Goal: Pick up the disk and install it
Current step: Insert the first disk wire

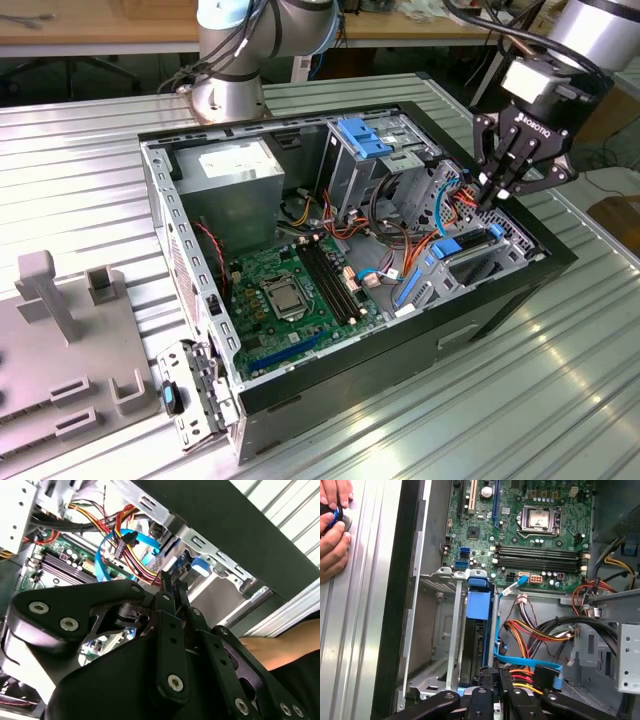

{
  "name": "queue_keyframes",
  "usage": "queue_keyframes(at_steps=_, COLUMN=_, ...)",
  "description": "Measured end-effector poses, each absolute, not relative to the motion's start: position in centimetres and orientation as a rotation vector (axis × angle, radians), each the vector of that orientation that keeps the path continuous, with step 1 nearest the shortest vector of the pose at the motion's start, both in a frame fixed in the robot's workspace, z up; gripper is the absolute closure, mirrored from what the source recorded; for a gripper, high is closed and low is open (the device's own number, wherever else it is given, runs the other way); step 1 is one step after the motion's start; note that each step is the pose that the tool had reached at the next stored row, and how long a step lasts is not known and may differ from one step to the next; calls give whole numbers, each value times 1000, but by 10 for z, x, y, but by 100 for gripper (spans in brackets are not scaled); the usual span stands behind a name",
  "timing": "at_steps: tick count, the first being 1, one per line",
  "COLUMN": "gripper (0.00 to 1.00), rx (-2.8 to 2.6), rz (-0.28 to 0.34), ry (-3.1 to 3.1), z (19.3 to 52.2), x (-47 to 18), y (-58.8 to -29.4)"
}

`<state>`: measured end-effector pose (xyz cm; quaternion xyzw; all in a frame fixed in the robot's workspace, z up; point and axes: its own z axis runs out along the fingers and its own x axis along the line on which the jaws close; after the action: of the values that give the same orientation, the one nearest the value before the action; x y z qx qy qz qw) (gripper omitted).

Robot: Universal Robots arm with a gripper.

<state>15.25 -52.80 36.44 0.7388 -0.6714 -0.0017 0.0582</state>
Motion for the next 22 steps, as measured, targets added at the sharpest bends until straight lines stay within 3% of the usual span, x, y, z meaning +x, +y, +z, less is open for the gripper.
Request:
queue_keyframes(at_steps=9, gripper=83, rx=2242, rz=-19, ry=-2046, z=359, x=152, y=-542)
queue_keyframes(at_steps=15, gripper=83, rx=2271, rz=-66, ry=-2069, z=358, x=149, y=-543)
queue_keyframes(at_steps=22, gripper=83, rx=2295, rz=-45, ry=-2091, z=357, x=144, y=-546)
